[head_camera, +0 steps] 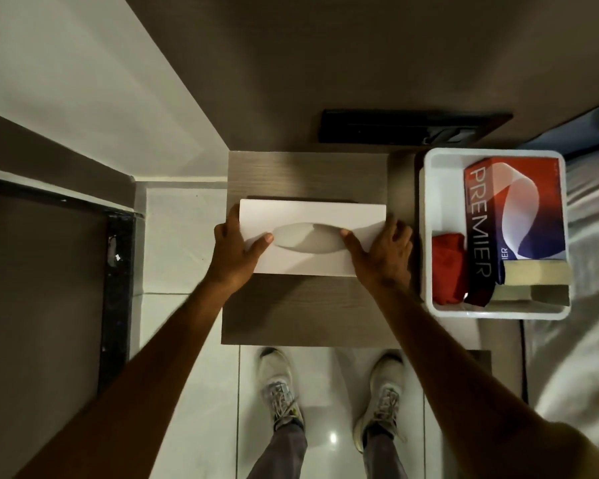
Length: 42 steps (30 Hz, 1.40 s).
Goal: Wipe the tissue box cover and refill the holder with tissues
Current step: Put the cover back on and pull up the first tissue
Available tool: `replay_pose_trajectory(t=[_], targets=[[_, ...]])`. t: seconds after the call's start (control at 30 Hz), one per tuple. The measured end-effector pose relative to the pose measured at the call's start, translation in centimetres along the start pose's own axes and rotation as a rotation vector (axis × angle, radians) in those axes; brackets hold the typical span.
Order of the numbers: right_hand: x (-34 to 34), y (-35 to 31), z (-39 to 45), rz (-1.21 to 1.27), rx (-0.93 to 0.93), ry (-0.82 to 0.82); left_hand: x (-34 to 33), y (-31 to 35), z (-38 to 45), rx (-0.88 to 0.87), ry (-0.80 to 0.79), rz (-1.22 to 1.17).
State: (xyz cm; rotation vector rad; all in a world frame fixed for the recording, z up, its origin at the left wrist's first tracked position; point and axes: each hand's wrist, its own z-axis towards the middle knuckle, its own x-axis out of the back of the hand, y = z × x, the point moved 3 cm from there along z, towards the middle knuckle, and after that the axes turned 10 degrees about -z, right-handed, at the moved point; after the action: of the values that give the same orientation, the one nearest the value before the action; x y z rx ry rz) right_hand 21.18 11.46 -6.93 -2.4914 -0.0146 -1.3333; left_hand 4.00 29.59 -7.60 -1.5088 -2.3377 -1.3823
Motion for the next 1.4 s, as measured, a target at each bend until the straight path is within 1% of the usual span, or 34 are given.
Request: replay_pose_trajectory(t=[0.03,0.1,0.13,0.17,0.2,0.23,0.3,0.37,0.4,0.5,0.6,0.63,0.73,0.83,0.9,0.97,1.03,1.17,1.27,1.4], targets=[[0.6,-0.1,-0.5,-0.049,0.069,0.101,-0.1,-0.2,-0.7,-0.017,0.031,-0.024],[1.3,-0.6,-1.8,-0.157,0.277,0.315,-0.6,-0.7,-1.8,-0.015,0.086,-0.061],[1.5,-1.0,-2.4,-0.208,0.394,0.39,-0.9,-0.8,-2.2,-0.005,0.104,-0.075],[1.3,-1.6,-2.8,-0.264,0.502,0.428,-1.2,-1.0,-2.4,0.002,0.116,-0.086],[1.1,-2.3,-2.9,-0.324,0.601,0.428,-1.3,-1.2,-2.4,0.006,0.122,-0.096],[0.7,-3.0,-2.6,-0.383,0.685,0.39,-1.5,-1.2,-2.4,0.003,0.127,-0.103],[-0.3,-4.5,-1.6,-0.464,0.769,0.232,-1.5,-1.3,-2.3,-0.019,0.132,-0.092],[-1.0,-5.8,-0.2,-0.515,0.77,0.094,-1.4,-1.6,-2.2,-0.06,0.134,-0.061],[-1.2,-6.4,0.3,-0.54,0.778,0.063,-1.4,-1.7,-2.2,-0.073,0.133,-0.047],[-1.4,-7.4,1.2,-0.613,0.847,0.042,-1.5,-2.1,-1.9,-0.072,0.129,-0.016],[-2.0,-7.9,1.9,-0.631,0.779,-0.056,-1.4,-2.2,-1.6,-0.074,0.129,-0.023],[-2.2,-8.0,2.0,-0.628,0.78,-0.063,-1.3,-2.2,-1.6,-0.077,0.128,-0.025],[-2.4,-7.8,1.7,-0.658,0.82,-0.028,-1.3,-2.0,-1.7,-0.063,0.125,-0.037],[-1.9,-7.2,0.6,-0.654,0.887,0.078,-1.2,-1.8,-1.9,-0.046,0.112,-0.025],[-1.4,-6.9,-0.4,-0.595,0.901,0.166,-1.2,-1.7,-2.0,-0.045,0.107,-0.021],[-1.1,-6.6,-1.1,-0.504,0.859,0.21,-1.1,-1.7,-2.1,-0.048,0.108,-0.02],[-0.9,-6.3,-1.5,-0.441,0.809,0.202,-1.1,-1.6,-2.1,-0.048,0.111,-0.019],[-0.5,-6.3,-2.1,-0.37,0.722,0.134,-1.2,-1.6,-2.2,-0.038,0.113,-0.017],[-0.3,-6.3,-2.5,-0.316,0.709,0.15,-1.1,-1.5,-2.1,-0.016,0.107,-0.028],[-0.2,-6.2,-2.7,-0.317,0.658,0.099,-1.2,-1.3,-2.1,-0.002,0.112,-0.037]])
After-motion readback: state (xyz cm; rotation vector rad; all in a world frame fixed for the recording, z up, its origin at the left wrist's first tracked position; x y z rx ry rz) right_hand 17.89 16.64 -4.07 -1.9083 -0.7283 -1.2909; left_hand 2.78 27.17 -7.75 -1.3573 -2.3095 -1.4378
